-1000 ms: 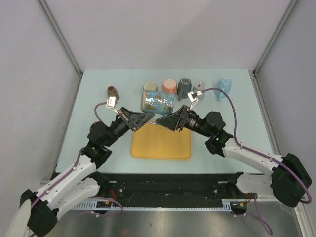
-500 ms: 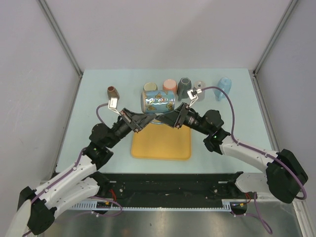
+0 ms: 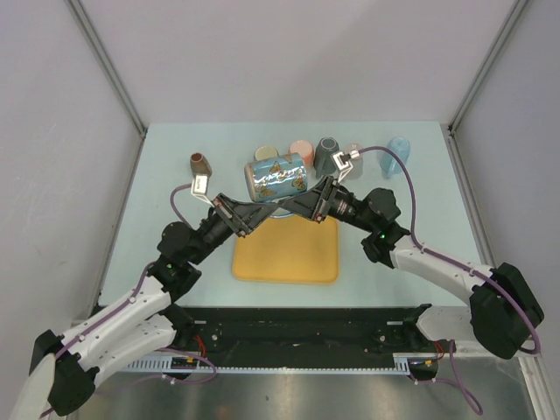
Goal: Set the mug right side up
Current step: Turn over the cup at the center of the board.
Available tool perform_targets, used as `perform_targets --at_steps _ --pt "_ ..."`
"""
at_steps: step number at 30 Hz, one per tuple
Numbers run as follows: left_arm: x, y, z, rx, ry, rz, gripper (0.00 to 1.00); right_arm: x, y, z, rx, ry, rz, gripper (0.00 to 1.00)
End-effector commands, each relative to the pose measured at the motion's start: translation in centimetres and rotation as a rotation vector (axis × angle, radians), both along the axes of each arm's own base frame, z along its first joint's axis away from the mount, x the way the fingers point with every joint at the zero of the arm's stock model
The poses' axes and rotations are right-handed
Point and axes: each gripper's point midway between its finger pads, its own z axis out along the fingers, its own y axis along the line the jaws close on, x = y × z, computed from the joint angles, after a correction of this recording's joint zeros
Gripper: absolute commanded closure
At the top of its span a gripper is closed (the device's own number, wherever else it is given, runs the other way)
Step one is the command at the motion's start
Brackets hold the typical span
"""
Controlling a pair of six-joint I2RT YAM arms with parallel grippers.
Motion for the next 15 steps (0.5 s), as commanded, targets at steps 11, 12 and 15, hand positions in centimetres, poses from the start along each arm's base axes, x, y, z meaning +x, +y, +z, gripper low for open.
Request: perform_targets --at_steps 11,12,15 --pt "-2.0 -0.3 4.8 -0.065 -0.148 -0.103 1.0 -5.4 -0.8 4.1 0.027 -0.247 0.275 1.0" --pt "-2.0 -0.3 4.8 -0.064 -0.149 -0.104 1.0 -5.5 -0.9 4.2 0.027 -0.252 0.278 1.0" --pt "-1.6 -0.3 4.0 -0.063 -0.118 -0.093 1.0 -5.0 -0.9 4.2 0.011 -0.248 0.232 1.0"
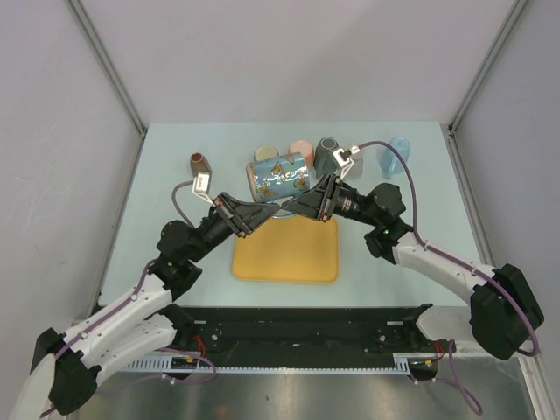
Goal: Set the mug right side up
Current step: Turn over the cup at the center of the board.
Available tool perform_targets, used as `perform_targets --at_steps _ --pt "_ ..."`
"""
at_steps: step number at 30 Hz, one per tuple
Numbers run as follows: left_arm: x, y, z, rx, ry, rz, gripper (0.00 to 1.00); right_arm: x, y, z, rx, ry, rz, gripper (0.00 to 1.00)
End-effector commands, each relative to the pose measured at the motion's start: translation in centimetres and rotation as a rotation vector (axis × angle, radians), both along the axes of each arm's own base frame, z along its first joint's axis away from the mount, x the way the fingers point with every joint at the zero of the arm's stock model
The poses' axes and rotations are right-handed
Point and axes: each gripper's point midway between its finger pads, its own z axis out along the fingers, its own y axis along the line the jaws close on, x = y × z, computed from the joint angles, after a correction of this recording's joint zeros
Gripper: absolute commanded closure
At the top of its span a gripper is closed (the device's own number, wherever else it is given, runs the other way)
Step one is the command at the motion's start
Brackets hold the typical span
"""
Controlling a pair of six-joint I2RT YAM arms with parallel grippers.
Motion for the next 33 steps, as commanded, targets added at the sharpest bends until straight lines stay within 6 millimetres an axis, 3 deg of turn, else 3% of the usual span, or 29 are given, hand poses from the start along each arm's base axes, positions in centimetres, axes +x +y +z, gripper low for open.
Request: perform_targets --at_steps 1,2,3,6,17,27,33 --pt "-0.8 0.1 3.3 -0.069 -0.061 -0.037 1.0 -3.4 -0.4 3.3 0.026 -0.219 0.094 1.0" --pt "-0.6 0.1 2.8 -0.06 -0.054 -0.037 1.0 -3.0 -0.5 3.1 0.006 -0.192 0.068 1.0" --pt "-0.6 -0.1 2.5 -0.053 -0.048 -0.044 0.92 -2.9 -0.5 3.0 -0.005 -0.186 0.057 1.0" --pt "-0.3 -0.1 1.7 -0.04 -0.035 -0.04 0.81 -2.6 -0.7 2.7 -0.04 -0.174 0.022 1.0" --pt "0.6 -0.5 -0.4 -0.011 0.018 -0.036 0.54 -2.0 -1.2 1.8 -0.102 -0.149 -0.056 1.0" --pt "0.4 0.2 -2.1 0.009 0.038 -0.037 0.44 -1.2 -2.0 1.1 -0.143 -0.13 -0.106 1.0" --pt "0.5 2.2 -5.4 0.046 0.092 0.021 0.36 -0.2 -3.9 1.0 -0.175 -0.123 -0.167 1.0"
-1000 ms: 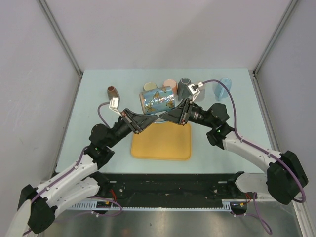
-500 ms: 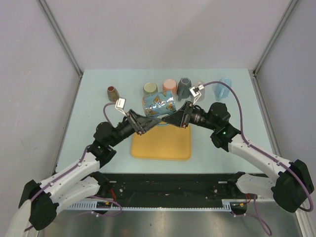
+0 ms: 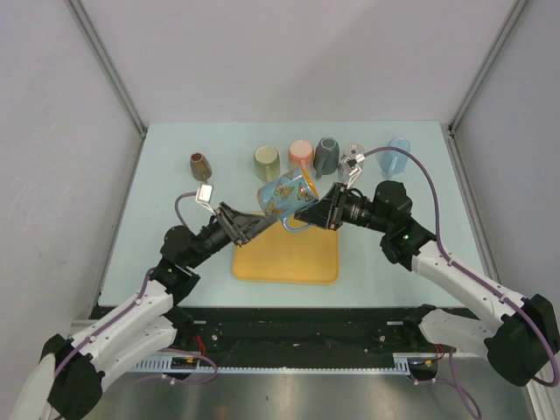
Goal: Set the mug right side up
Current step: Turn over the cup at the center of the board, then place the cup on the tray.
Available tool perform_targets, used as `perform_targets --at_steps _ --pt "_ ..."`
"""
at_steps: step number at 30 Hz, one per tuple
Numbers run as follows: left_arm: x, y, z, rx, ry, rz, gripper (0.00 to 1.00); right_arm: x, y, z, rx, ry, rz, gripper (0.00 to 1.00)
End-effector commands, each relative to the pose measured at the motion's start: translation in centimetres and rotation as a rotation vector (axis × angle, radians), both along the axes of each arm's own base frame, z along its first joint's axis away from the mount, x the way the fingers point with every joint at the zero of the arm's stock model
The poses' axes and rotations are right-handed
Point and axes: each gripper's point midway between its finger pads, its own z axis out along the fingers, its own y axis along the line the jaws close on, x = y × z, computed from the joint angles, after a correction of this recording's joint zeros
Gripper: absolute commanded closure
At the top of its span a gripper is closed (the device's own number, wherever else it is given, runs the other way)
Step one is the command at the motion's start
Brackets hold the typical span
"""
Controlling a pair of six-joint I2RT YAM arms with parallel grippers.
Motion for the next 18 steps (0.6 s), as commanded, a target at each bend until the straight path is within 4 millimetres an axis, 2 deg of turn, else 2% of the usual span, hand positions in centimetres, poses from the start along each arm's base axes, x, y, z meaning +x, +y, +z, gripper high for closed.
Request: perform_targets --at_steps 1,7,9,10,11,12,14,16,18 --pt "0.0 1.6 -0.5 -0.008 -0.021 0.05 0.36 -0.2 -1.7 5.2 0.071 -0.162 -0.025 1.0" --pt "-0.1 2.1 -3.2 0.052 0.015 0.072 0.35 1.1 -3.3 2.7 -0.041 -0.129 -0.127 1.0" --pt "-0.1 2.4 -3.5 0.063 0.015 0.084 0.35 2.1 -3.9 0.8 -0.132 -0.117 -0.191 1.0" --pt "0.0 2.5 -4.1 0.086 0.02 0.093 0.35 2.6 -4.2 0.5 -0.162 -0.134 -0.223 1.0" --pt "0.1 2.6 -4.3 0.099 0.023 0.102 0.35 2.4 -4.7 -1.4 -0.258 -0.116 -0.235 1.0" --pt "0.2 2.8 -4.3 0.108 0.021 0.117 0.35 3.7 -5.5 -2.5 -0.316 -0.116 -0.315 1.0" --pt "0.5 3.6 -5.0 0.155 0.027 0.165 0.35 4.2 -6.5 -4.5 -0.421 -0.104 -0.38 1.0" --pt "0.9 4.5 -5.3 0.207 0.025 0.224 0.35 4.9 -7.1 -5.9 -0.516 -0.132 -0.452 1.0" --pt "1.2 5.2 -5.3 0.24 0.012 0.263 0.36 5.5 -7.6 -6.4 -0.587 -0.171 -0.536 1.0"
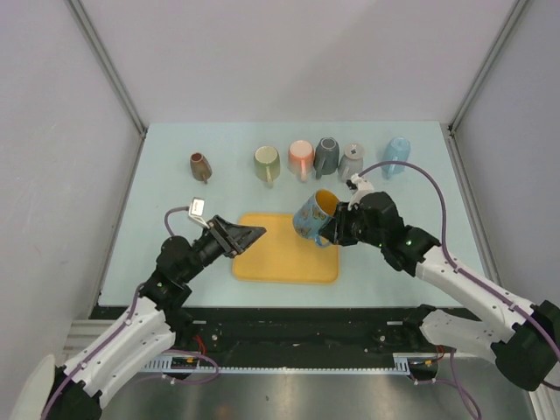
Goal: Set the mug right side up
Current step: Place the cup on the tray.
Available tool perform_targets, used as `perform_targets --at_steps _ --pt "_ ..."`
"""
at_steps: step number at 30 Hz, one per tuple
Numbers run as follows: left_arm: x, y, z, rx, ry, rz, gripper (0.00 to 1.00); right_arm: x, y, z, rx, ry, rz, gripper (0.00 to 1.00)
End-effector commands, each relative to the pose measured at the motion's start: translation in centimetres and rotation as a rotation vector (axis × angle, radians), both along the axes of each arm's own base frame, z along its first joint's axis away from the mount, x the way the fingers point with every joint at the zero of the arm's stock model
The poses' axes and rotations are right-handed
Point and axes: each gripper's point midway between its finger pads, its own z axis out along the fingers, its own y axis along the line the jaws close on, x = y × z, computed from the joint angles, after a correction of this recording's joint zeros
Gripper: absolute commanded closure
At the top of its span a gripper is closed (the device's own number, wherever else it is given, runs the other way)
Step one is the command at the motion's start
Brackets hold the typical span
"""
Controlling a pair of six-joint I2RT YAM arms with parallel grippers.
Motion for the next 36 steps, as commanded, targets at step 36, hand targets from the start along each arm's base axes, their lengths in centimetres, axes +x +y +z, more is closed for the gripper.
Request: perform_targets --at_steps 36 --pt "2.6 5.3 -6.3 0.341 0.085 0.284 0.38 6.9 -0.3 -6.9 -0.417 -0.195 -0.343 1.0"
